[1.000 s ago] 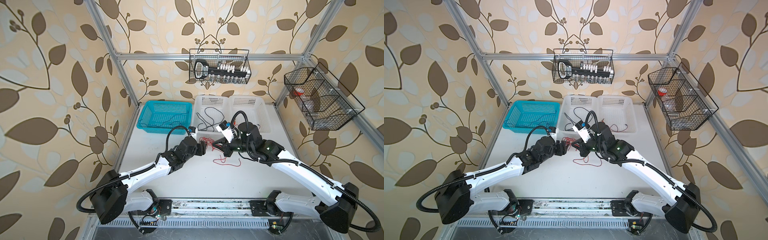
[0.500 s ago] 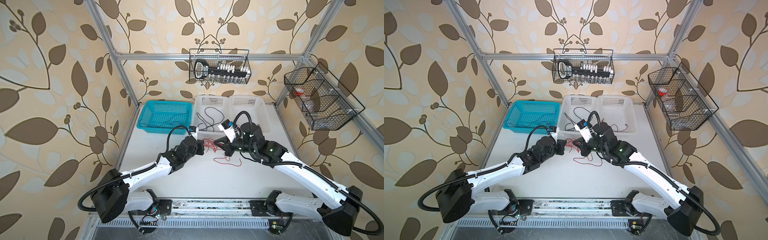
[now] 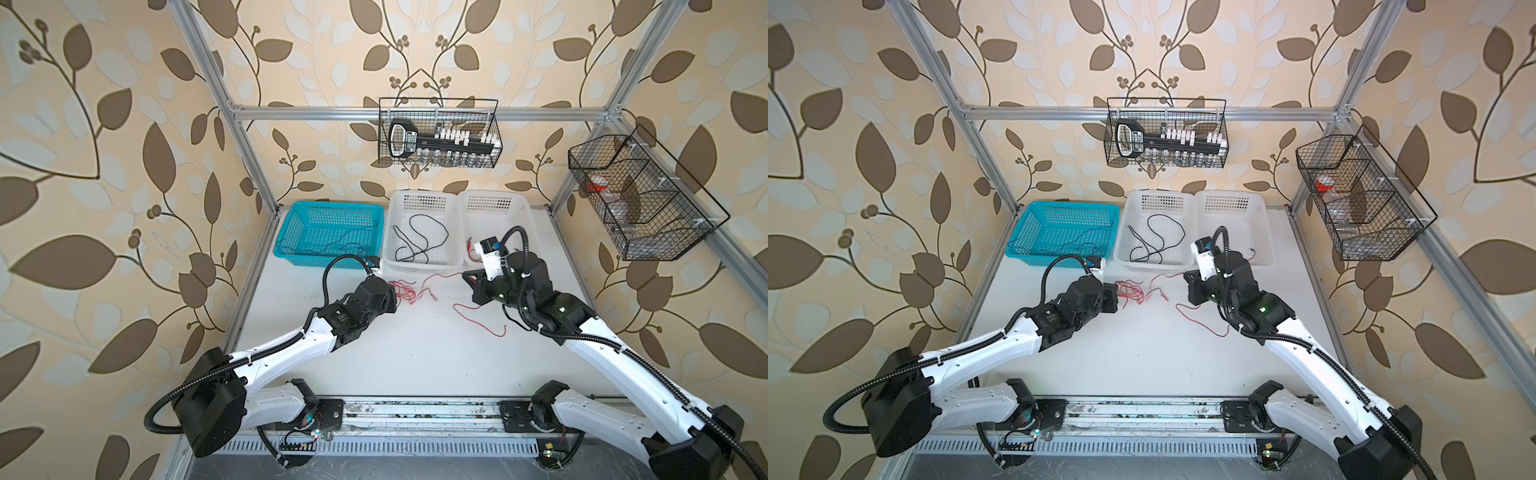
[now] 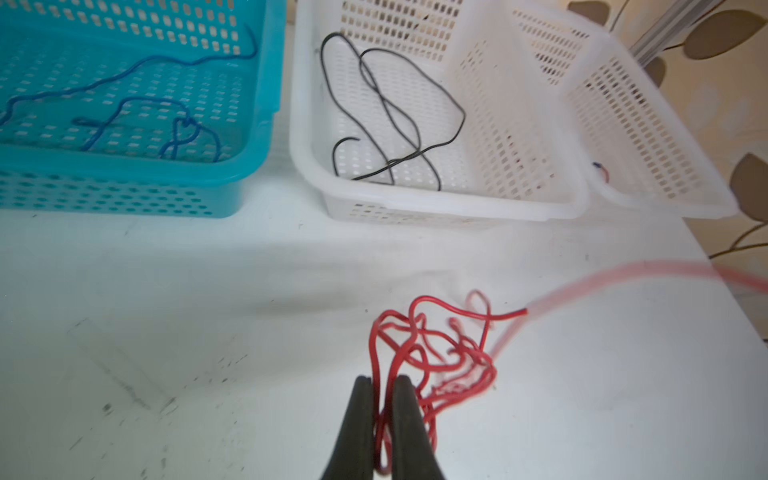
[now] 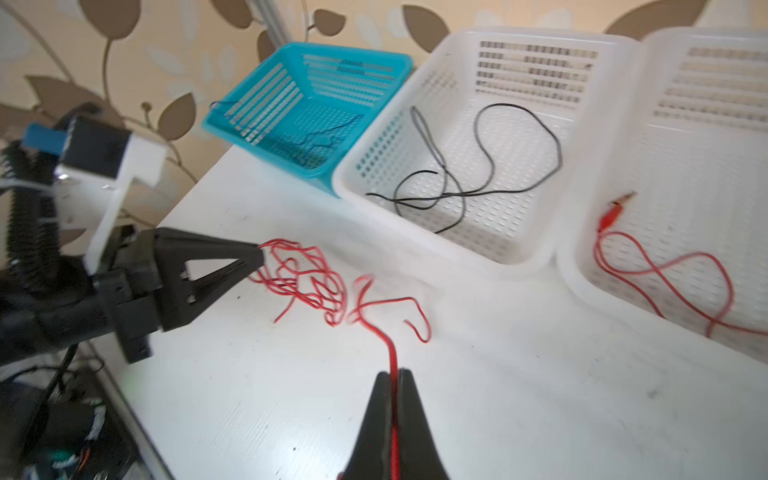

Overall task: Untangle the cables
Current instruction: 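Carry the red wire into the basket with the right gripper while left holds tangle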

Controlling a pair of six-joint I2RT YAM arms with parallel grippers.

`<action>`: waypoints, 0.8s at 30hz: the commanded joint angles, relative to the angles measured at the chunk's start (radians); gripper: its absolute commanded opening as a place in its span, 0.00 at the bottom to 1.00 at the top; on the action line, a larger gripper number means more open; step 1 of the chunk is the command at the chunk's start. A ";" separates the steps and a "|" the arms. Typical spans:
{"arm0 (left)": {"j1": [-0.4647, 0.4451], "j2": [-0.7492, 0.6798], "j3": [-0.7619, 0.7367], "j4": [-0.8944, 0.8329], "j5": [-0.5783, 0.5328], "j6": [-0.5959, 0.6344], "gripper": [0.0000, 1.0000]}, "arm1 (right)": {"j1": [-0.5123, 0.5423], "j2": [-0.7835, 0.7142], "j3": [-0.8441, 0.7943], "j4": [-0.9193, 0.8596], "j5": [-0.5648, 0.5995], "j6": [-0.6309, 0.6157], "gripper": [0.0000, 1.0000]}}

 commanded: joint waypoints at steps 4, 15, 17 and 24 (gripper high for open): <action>0.056 -0.063 -0.011 -0.153 -0.067 -0.043 0.00 | -0.174 -0.124 -0.095 0.012 0.062 0.067 0.00; 0.058 -0.127 -0.045 -0.088 0.002 -0.011 0.00 | -0.229 -0.133 -0.086 0.049 -0.181 0.029 0.00; 0.058 -0.132 -0.048 -0.064 0.040 0.001 0.00 | -0.226 -0.123 -0.076 0.071 -0.234 0.038 0.00; 0.058 -0.120 -0.046 -0.026 0.126 0.027 0.00 | -0.212 -0.080 0.007 0.119 -0.273 0.052 0.00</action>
